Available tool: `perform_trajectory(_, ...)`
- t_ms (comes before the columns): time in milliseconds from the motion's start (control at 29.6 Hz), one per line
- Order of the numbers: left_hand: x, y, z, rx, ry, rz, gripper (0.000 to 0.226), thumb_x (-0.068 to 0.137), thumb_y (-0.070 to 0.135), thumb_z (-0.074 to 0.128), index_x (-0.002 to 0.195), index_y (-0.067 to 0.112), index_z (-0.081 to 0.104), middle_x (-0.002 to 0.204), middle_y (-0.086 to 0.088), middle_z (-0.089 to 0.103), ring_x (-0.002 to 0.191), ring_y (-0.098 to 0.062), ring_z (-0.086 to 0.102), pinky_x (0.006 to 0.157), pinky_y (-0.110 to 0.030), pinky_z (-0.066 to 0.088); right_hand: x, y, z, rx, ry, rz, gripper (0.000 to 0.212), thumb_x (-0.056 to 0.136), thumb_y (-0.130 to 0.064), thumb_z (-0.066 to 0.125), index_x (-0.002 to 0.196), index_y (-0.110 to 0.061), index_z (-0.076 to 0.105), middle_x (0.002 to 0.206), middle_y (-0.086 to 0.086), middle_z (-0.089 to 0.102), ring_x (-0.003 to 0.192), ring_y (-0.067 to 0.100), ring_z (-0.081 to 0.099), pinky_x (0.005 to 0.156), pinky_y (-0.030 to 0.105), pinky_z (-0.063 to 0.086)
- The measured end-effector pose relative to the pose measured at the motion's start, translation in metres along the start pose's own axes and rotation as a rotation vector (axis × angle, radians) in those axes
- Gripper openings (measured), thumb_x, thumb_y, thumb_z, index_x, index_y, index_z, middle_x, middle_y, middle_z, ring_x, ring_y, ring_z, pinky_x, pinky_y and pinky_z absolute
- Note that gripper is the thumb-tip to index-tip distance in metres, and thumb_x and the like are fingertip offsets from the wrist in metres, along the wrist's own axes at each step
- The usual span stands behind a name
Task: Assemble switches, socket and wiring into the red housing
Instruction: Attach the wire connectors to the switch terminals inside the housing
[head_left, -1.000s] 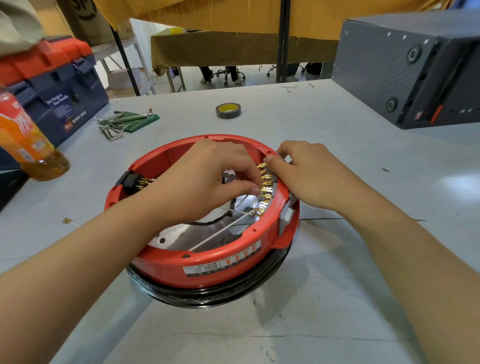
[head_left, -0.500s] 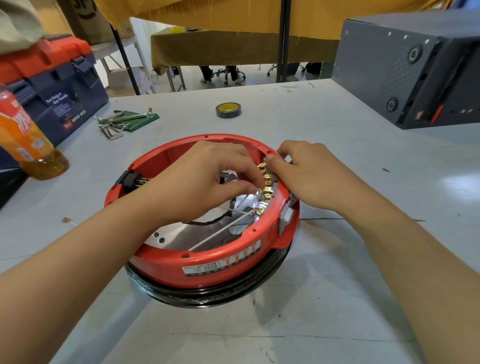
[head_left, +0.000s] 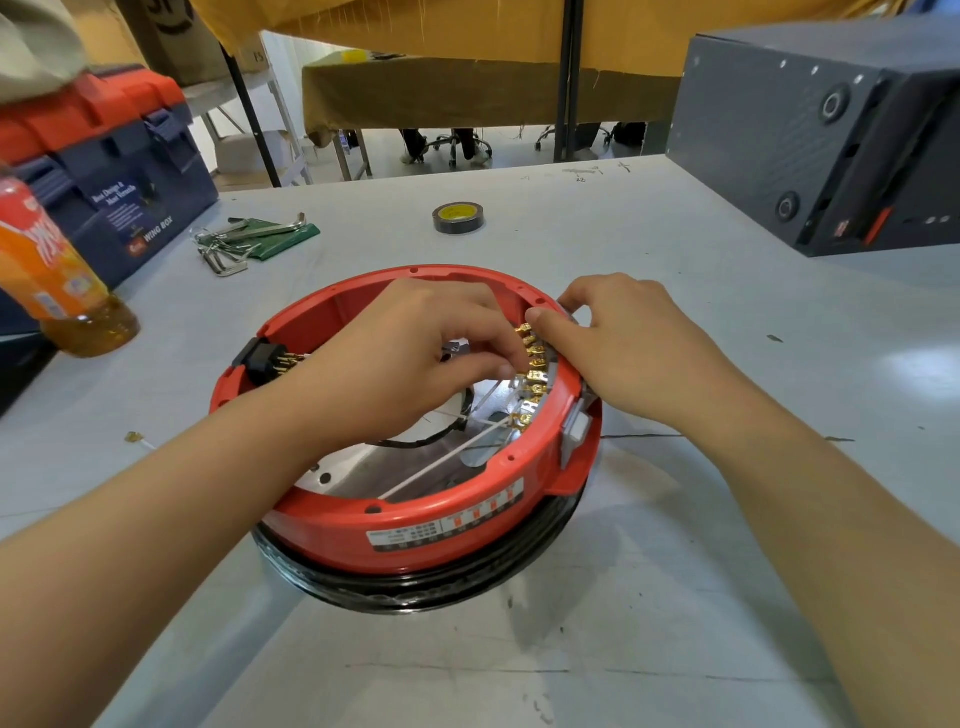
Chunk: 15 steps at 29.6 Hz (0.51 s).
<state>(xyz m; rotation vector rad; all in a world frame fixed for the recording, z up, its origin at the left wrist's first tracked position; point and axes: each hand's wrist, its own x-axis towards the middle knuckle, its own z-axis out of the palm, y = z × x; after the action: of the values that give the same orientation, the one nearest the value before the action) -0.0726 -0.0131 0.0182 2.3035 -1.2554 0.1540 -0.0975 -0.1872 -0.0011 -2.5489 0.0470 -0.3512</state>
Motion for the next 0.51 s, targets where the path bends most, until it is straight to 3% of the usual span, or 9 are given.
perform_trajectory(507,0.0038,0.0006,0.0017,0.050,0.003,0.059,0.009,0.084,0.010,0.066,0.088,0.014,0.074,0.085,0.000,0.065,0.076,-0.009,0.058,0.071,-0.025,0.045,0.0003,-0.0001,-0.0001,0.020,0.016,-0.025,0.045,0.094,-0.044,0.045,0.103,-0.004,0.063,0.089,0.015,0.064,0.083,0.027,0.059,0.072,0.035,0.046)
